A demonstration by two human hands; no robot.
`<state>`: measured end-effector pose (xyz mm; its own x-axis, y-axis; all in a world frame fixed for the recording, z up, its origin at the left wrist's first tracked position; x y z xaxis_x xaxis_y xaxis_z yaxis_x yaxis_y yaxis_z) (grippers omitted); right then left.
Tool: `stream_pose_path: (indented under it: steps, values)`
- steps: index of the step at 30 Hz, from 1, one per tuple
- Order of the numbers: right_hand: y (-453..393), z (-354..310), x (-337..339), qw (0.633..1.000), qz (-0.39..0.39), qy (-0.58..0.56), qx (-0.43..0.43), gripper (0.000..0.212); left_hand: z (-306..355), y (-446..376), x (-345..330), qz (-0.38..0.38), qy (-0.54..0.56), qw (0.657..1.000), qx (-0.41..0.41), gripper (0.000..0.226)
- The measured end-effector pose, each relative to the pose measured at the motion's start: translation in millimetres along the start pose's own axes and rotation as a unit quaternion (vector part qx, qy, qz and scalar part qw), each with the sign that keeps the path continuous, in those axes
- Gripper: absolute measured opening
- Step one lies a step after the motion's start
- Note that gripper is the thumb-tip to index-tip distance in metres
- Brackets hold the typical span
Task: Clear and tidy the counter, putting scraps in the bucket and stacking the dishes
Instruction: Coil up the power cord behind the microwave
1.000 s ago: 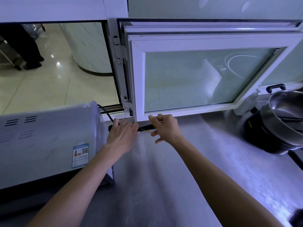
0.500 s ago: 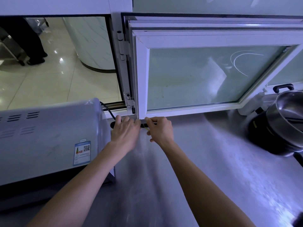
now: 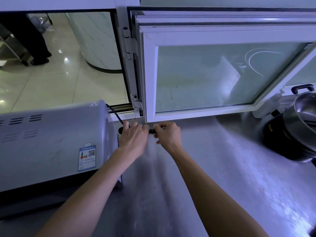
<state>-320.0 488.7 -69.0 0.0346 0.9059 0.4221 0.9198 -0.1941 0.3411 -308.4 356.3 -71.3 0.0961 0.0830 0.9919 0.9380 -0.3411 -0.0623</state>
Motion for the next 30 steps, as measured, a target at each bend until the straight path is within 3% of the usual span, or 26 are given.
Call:
stream_pose_path:
  steps: [8,17,23,30]
  values:
    - [-3.6,15.4,2.0,0.999,0.015,-0.040,0.026,0.027,8.9,-9.6,-0.4,0.008,-0.007,1.000,0.007,0.013]
    - [-14.0,26.5,27.6,0.991,-0.012,0.075,0.110,0.013,14.5,-20.2,-19.2,0.025,-0.015,1.000,0.012,0.005]
    - [-28.2,23.4,22.7,0.994,-0.082,0.061,0.042,0.016,16.3,-28.0,-34.6,0.023,0.001,0.999,0.022,0.005]
    - [-47.7,41.0,12.7,0.996,-0.079,0.026,0.036,0.012,20.2,-34.5,-51.0,0.025,0.015,0.999,0.043,0.005]
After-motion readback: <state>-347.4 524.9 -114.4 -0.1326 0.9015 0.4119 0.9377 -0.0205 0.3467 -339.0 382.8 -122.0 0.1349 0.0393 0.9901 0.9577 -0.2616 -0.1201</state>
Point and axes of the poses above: each hand's wrist, its own y-axis away from the middle knuckle, its own x-axis out of the back of the hand, z = x × y, the point moved 2 cm from there along -y, towards the middle knuckle, and after that the axes turned 7 degrees about -x, right-handed, at the moved point
